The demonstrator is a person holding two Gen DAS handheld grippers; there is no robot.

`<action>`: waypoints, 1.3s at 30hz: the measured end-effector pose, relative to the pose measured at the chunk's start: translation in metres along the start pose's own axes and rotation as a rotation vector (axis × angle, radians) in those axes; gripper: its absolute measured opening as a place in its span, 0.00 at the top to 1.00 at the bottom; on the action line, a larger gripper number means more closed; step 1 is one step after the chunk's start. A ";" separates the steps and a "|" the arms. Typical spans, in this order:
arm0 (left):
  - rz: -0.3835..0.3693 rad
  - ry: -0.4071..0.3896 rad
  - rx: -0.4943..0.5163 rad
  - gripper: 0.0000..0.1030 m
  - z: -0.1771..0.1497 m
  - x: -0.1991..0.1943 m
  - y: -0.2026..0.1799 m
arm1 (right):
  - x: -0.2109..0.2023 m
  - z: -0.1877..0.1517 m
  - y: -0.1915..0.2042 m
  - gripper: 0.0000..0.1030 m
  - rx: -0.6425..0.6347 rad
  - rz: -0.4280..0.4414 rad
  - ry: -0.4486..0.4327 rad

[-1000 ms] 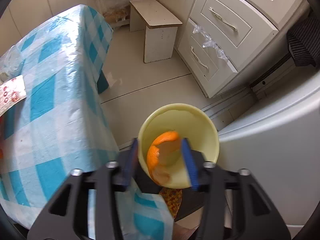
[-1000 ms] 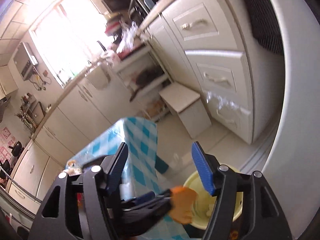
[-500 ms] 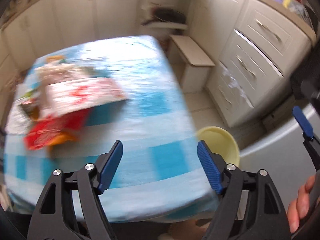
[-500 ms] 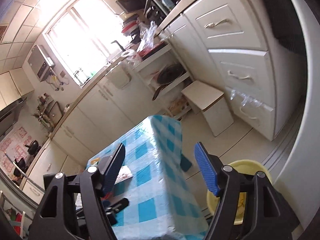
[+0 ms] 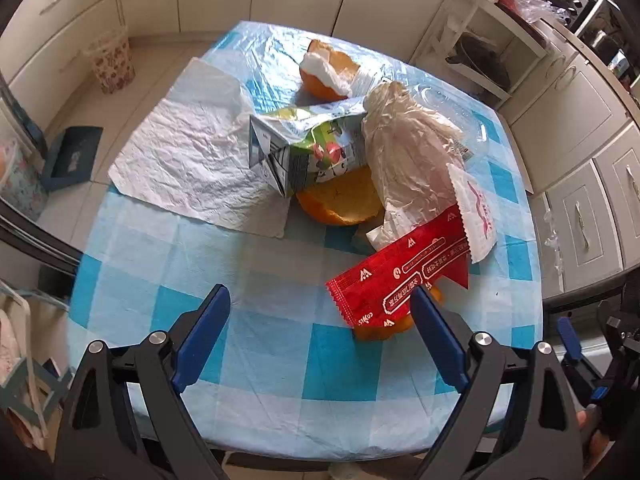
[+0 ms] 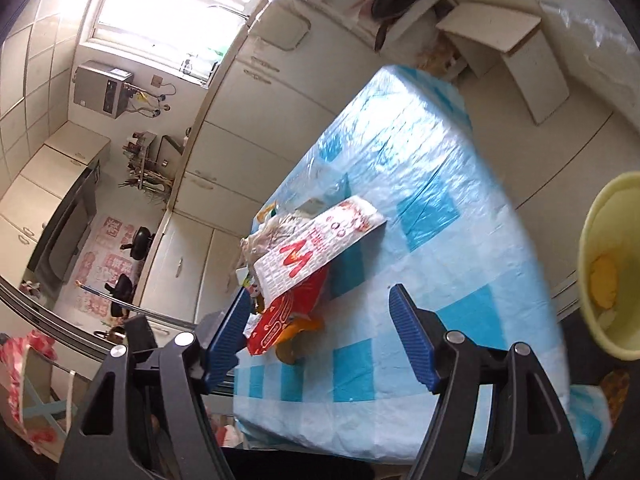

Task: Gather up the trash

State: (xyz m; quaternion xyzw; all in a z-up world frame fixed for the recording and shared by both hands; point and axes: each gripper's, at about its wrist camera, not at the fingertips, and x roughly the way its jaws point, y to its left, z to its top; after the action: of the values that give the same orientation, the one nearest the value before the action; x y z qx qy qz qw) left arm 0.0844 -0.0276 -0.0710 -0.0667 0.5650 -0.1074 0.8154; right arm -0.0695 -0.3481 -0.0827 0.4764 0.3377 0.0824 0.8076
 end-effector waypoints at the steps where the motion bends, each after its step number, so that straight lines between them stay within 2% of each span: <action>1: -0.009 0.010 -0.008 0.15 0.001 0.004 0.000 | 0.009 -0.001 0.002 0.33 0.015 0.009 0.014; 11: -0.079 0.037 -0.066 0.15 0.002 0.009 0.018 | 0.083 0.002 -0.004 0.33 0.192 0.078 0.104; 14: -0.095 0.032 -0.061 0.15 0.001 0.004 0.029 | 0.096 0.006 -0.008 0.43 0.247 0.116 0.097; 17: -0.092 0.012 0.015 0.15 0.000 -0.004 0.029 | 0.106 0.010 -0.013 0.57 0.300 0.157 0.093; 19: -0.090 0.001 0.096 0.15 -0.003 -0.010 0.022 | 0.109 0.011 -0.018 0.82 0.334 0.185 0.096; 20: -0.084 -0.002 0.133 0.15 -0.006 -0.011 0.018 | 0.109 0.012 -0.018 0.87 0.339 0.195 0.095; 21: -0.071 -0.003 0.176 0.15 -0.010 -0.010 0.013 | 0.108 0.013 -0.017 0.91 0.337 0.201 0.089; 27: -0.014 0.020 0.277 0.15 -0.020 0.005 -0.009 | 0.081 0.023 -0.002 0.95 0.272 0.272 0.042; 32: 0.110 -0.026 0.371 0.15 -0.030 0.014 -0.037 | 0.049 0.033 -0.005 0.95 0.261 0.306 -0.001; 36: 0.223 -0.091 0.447 0.15 -0.034 0.021 -0.055 | 0.029 0.036 -0.011 0.95 0.252 0.298 -0.022; 38: 0.251 -0.119 0.467 0.16 -0.034 0.024 -0.061 | 0.022 0.037 -0.012 0.95 0.243 0.293 -0.025; 39: 0.256 -0.128 0.471 0.21 -0.033 0.026 -0.062 | 0.017 0.037 -0.011 0.95 0.231 0.291 -0.027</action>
State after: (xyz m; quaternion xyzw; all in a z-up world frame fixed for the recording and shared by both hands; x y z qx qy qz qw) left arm 0.0560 -0.0937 -0.0916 0.1901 0.4754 -0.1273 0.8495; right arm -0.0353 -0.3721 -0.0880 0.6110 0.2614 0.1525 0.7315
